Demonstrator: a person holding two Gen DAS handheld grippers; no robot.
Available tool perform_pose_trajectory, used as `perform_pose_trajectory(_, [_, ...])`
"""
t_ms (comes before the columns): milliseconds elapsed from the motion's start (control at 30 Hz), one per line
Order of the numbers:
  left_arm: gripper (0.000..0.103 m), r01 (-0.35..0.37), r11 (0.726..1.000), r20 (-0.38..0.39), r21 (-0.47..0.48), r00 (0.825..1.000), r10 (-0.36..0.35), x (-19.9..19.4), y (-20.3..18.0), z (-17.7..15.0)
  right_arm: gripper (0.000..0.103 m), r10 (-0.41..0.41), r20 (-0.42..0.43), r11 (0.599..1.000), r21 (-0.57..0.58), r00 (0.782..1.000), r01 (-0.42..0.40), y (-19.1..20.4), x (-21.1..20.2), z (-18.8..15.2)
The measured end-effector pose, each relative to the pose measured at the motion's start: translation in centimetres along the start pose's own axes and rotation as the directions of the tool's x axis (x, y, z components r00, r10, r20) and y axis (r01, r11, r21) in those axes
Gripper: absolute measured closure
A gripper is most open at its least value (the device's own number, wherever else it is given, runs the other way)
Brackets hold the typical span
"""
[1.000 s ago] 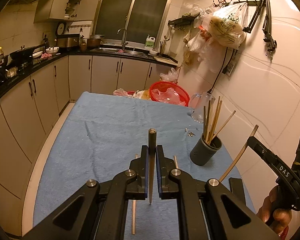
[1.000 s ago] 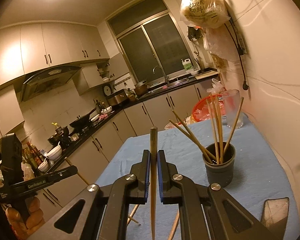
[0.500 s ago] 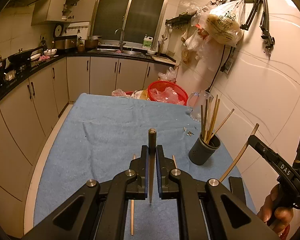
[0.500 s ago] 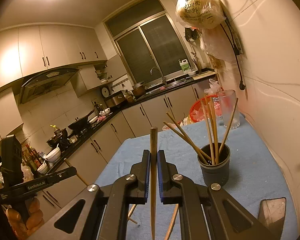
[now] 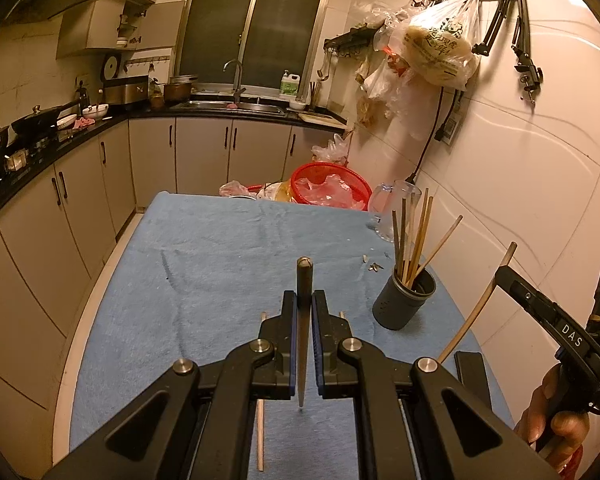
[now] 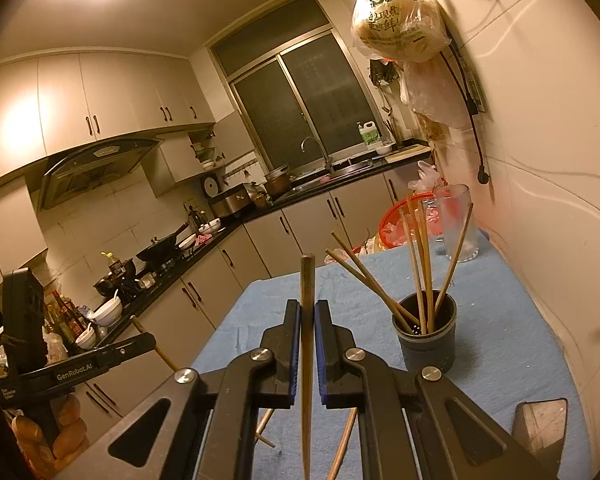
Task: Organize utensils
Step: 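Lift both held chopsticks upright and carry them toward the black cup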
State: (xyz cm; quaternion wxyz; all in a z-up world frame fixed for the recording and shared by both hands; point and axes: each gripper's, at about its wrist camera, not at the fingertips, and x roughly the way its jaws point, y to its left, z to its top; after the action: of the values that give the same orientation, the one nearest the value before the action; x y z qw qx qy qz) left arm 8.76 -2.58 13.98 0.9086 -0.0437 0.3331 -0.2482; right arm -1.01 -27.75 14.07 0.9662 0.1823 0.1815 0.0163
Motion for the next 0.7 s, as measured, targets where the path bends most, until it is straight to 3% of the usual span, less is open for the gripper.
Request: perform_pose_trajectory(700, [0.096, 0.012, 0.998, 0.000, 0.064, 1.000, -0.012, 0.8, -3.1, 1.2, 0.095, -0.019, 0.037, 1.000, 0.008, 0.999, 0.019, -1.2, -1.6, 1.6])
